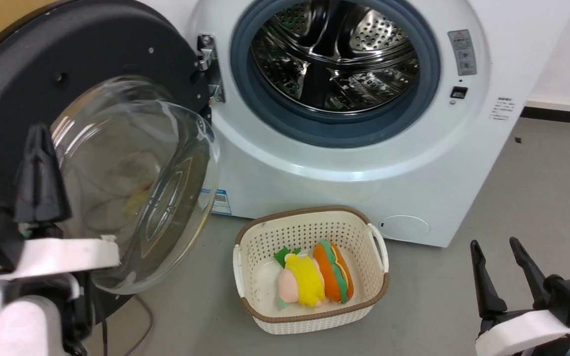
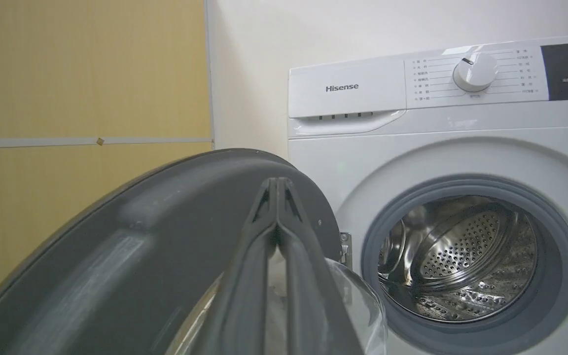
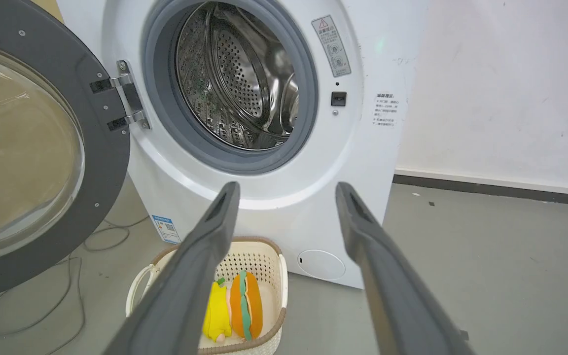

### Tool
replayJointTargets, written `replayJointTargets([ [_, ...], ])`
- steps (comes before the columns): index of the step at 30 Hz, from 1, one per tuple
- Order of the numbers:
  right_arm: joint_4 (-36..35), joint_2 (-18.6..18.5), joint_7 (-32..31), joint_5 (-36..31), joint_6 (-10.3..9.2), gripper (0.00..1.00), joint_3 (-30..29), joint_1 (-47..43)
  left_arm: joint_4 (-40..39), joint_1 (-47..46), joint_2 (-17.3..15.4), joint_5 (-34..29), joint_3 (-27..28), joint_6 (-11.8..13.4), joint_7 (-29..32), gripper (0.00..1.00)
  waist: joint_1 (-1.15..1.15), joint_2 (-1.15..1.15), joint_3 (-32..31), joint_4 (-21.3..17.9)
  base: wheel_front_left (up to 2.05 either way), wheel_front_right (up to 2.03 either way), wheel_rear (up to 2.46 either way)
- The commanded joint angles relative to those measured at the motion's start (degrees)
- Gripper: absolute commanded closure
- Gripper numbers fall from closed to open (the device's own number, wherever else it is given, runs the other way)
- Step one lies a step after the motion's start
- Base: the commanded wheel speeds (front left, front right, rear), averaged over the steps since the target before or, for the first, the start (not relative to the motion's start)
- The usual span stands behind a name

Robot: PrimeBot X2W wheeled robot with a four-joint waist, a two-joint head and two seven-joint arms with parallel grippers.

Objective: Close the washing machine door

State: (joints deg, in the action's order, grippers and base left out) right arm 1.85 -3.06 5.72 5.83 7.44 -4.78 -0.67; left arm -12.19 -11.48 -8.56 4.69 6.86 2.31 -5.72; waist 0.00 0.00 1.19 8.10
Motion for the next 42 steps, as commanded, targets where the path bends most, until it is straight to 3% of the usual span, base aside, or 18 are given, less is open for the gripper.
replayJointTargets([
  [1, 0.34, 0.07, 0.58, 0.82, 0.02, 0.00, -0.34, 0.47, -0.69, -1.59, -0.61, 0.77, 1.00, -0.41, -0.57, 1.00, 0.00, 0.00, 0.21, 0.81, 0.00, 0.00, 0.00],
  [11, 1.74, 0.09, 1.78, 1.60, 0.02, 0.00, -1.30, 1.01, -0.78, -7.04, -1.20, 5.87, 8.39, -3.79, -1.77, 1.00, 0.00, 0.00, 1.37, 4.66, 0.00, 0.00, 0.00],
  [23, 2.92, 0.10, 3.22, 2.76, 0.03, 0.00, -2.39, 1.34, 7.22, -10.98, -4.07, 16.21, 16.60, -5.64, -0.58, 1.00, 0.00, 0.00, 2.57, 8.34, 0.00, 0.00, 0.00],
  [30, 3.59, 0.12, 4.05, 3.50, 0.03, 0.00, -2.89, 1.68, 15.54, -13.28, -6.47, 25.18, 20.66, -5.80, 6.33, 1.00, 0.00, 0.00, 3.27, 9.67, 0.00, 0.00, 0.00],
  [42, 3.81, 0.13, 5.49, 4.85, 0.03, 0.00, -3.20, 2.02, 23.78, -12.80, -8.50, 43.08, 21.66, -7.58, 26.32, 1.00, 0.00, 0.00, 4.34, 11.17, 0.00, 0.00, 0.00],
])
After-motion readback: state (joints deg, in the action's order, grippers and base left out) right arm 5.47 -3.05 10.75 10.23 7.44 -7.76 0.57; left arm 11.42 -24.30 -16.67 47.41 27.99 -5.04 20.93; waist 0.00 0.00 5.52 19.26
